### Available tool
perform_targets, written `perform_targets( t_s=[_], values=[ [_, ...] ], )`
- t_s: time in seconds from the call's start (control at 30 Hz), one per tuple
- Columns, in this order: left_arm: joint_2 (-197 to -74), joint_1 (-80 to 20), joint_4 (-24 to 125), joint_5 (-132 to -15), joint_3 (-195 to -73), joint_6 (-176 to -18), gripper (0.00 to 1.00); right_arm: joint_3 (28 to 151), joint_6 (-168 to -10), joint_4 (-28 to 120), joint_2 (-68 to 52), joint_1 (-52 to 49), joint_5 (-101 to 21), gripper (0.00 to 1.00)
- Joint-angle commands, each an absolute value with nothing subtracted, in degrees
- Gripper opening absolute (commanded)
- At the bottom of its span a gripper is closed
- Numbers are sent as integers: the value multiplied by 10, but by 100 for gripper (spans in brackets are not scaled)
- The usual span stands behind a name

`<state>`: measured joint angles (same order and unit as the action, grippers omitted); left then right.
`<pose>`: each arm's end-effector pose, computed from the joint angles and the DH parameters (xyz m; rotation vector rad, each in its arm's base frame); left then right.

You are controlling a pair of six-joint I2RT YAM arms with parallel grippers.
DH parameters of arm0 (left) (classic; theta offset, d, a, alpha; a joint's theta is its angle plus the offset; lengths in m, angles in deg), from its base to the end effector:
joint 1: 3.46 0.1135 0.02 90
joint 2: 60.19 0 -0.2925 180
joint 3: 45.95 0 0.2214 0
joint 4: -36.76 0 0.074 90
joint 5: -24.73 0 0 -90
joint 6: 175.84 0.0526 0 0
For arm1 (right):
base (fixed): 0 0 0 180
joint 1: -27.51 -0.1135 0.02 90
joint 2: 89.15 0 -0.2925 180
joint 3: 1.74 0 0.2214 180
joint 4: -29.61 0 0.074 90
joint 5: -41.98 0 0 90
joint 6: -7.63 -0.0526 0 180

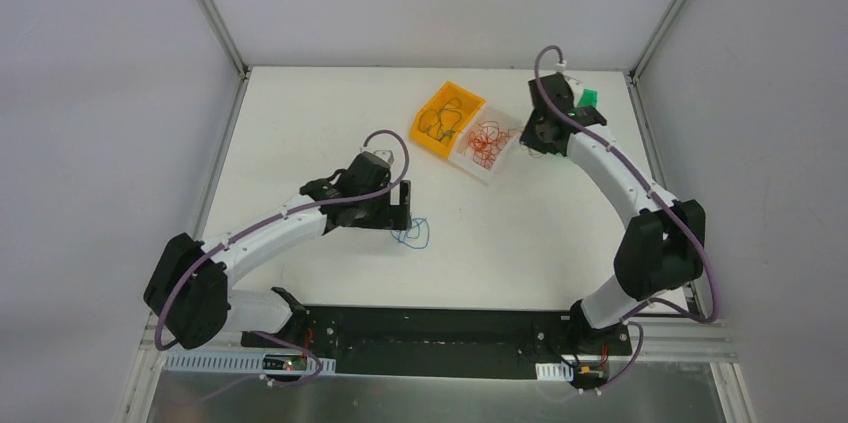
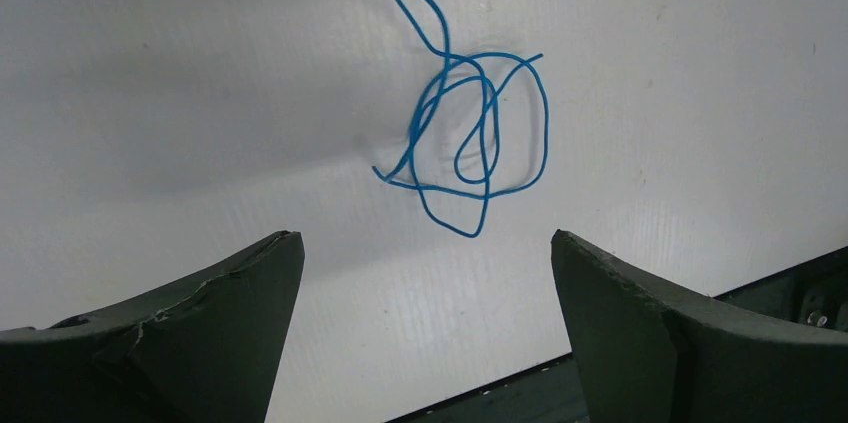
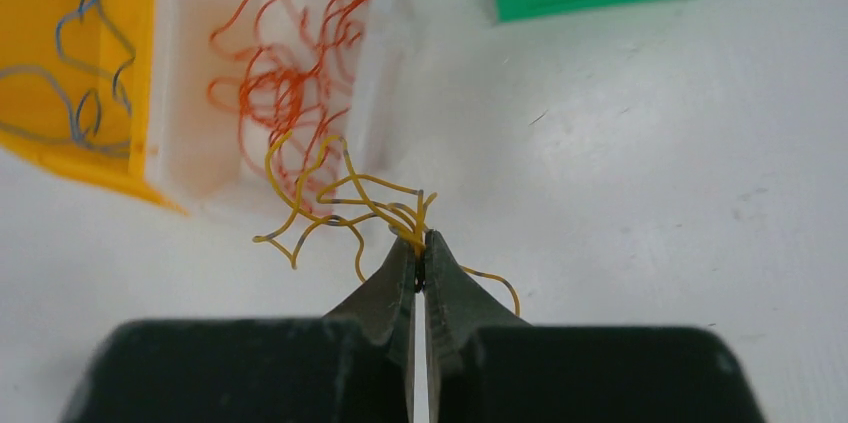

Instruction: Untangle the cables

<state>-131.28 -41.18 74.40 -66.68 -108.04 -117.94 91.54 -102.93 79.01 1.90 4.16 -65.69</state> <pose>0.1818 -0.1422 0.2635 0.1332 2.4674 -0.5871 0.3102 0.1165 0.3235 0.0856 2.3429 0.0058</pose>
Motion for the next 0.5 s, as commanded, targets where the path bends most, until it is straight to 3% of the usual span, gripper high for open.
perform_targets(
  t_s=[0.0,0.23,0.47],
  values=[
    [-1367,-458,739,-634,-1124,-1159,98,943,-1020,795,19,150,-608,0],
    [-1435,-503,744,-566,-1160,-1148,98,1041,-1046,769,137,242,-603,0],
    [-1486,-535,769,-520,-1197,-1128,97,1193,-1035,791,280,255,-707,0]
  ],
)
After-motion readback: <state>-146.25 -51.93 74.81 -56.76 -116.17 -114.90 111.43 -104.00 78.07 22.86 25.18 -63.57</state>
